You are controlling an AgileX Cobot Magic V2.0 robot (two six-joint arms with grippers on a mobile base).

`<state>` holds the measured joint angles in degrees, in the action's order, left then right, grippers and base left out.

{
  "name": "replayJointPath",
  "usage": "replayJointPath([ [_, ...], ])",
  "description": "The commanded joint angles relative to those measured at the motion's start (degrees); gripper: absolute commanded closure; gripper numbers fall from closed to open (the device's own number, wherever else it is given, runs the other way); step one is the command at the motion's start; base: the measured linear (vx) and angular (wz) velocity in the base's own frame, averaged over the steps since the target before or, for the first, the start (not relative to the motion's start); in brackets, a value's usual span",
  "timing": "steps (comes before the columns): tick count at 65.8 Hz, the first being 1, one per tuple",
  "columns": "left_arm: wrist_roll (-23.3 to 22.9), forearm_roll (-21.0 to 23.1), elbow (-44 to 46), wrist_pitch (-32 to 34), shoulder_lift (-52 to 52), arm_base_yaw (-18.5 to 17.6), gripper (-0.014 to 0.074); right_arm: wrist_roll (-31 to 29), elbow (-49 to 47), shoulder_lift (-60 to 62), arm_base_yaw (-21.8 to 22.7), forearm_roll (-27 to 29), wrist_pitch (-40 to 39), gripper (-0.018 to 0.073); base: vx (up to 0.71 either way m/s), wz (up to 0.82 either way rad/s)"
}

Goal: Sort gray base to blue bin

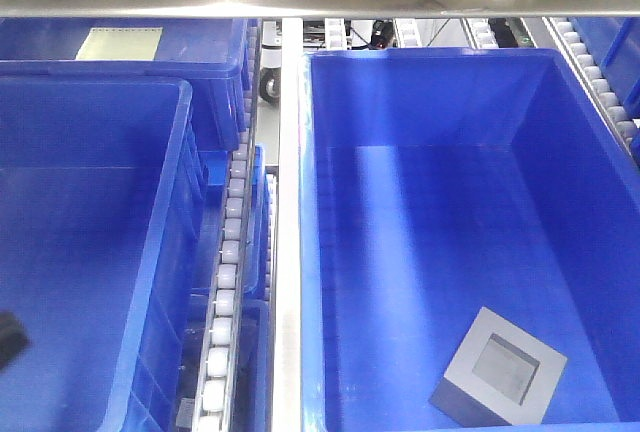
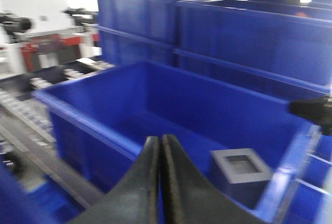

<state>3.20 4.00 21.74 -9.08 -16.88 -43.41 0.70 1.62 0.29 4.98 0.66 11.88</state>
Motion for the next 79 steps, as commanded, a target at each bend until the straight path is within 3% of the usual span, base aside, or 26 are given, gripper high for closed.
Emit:
replayJointPath([
  [1, -0.08, -1.80, -2.34, 5.32, 2.77, 5.75, 0.0603, -0.70, 0.09, -1.08, 0.22, -0.25, -3.29, 0.0564, 0.00, 0.00],
  [13, -0.08, -3.51, -9.96, 6.71, 10.94, 20.27, 0.0603, -0.70, 0.09, -1.08, 0.22, -0.25, -3.29, 0.0564, 0.00, 0.00],
  [24, -0.08, -3.51, -12.90, 3.07, 18.70, 33.79, 0.0603, -0.70, 0.09, -1.08, 0.22, -0.25, -3.29, 0.0564, 0.00, 0.00],
  [36, -0.08, -3.63, -15.69, 2.28, 18.40, 43.64, 0.0603, -0.70, 0.09, -1.08, 0.22, -0.25, -3.29, 0.0564, 0.00, 0.00],
  [56, -0.08, -3.63, -22.14, 4.48, 18.40, 44.90, 0.0603, -0.70, 0.09, -1.08, 0.22, -0.25, -3.29, 0.0564, 0.00, 0.00],
  [79, -0.08, -3.63, -22.15, 6.63, 18.40, 44.90, 0.0603, -0.70, 0.09, -1.08, 0.22, -0.25, -3.29, 0.0564, 0.00, 0.00],
])
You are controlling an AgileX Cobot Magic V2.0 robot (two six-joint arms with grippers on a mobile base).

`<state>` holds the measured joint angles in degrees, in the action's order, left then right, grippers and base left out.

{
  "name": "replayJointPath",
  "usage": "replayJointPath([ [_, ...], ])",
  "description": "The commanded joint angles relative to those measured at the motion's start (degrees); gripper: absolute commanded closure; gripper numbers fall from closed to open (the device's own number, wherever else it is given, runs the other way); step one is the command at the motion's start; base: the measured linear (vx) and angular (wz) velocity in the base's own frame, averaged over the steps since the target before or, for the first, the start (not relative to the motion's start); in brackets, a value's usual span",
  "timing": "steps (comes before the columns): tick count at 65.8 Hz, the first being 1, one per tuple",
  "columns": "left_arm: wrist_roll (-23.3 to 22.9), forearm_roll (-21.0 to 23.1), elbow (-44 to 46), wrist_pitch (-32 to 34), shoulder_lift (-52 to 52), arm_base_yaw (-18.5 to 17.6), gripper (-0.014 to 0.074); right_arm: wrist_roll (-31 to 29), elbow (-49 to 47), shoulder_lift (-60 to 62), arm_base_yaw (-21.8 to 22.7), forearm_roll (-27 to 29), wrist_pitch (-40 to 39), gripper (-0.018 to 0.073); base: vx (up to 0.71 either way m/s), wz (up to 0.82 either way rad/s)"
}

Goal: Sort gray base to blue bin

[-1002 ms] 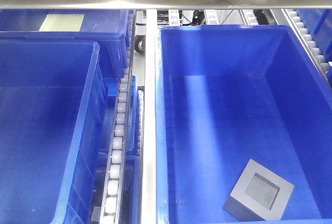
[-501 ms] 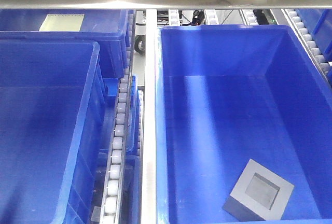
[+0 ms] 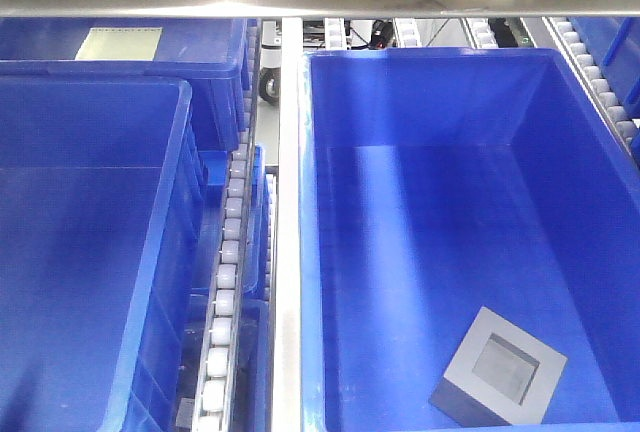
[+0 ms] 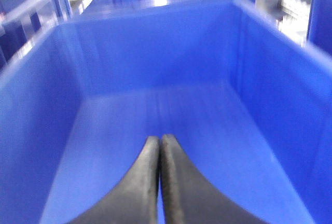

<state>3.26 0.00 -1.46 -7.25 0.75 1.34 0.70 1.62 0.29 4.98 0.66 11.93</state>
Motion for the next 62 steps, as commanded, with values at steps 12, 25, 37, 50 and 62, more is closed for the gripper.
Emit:
replayJointPath([
  [12, -0.14, 0.37, 1.16, 4.75, 0.77, 0.15, 0.0603, -0.70, 0.09, -1.08, 0.22, -0.25, -3.33, 0.0564, 0.00, 0.00],
  [25, -0.14, 0.37, 1.15, 4.70, 0.72, 0.15, 0.0603, -0.70, 0.09, -1.08, 0.22, -0.25, -3.33, 0.0564, 0.00, 0.00],
  [37, -0.14, 0.37, 1.15, 4.70, 0.72, 0.15, 0.0603, -0.70, 0.09, -1.08, 0.22, -0.25, -3.33, 0.0564, 0.00, 0.00],
  [50, -0.14, 0.37, 1.15, 4.70, 0.72, 0.15, 0.0603, -0.70, 0.09, -1.08, 0.22, -0.25, -3.33, 0.0564, 0.00, 0.00],
  [62, -0.14, 0.37, 1.15, 4.70, 0.72, 0.15, 0.0603, -0.70, 0.09, -1.08, 0.22, -0.25, -3.33, 0.0564, 0.00, 0.00],
])
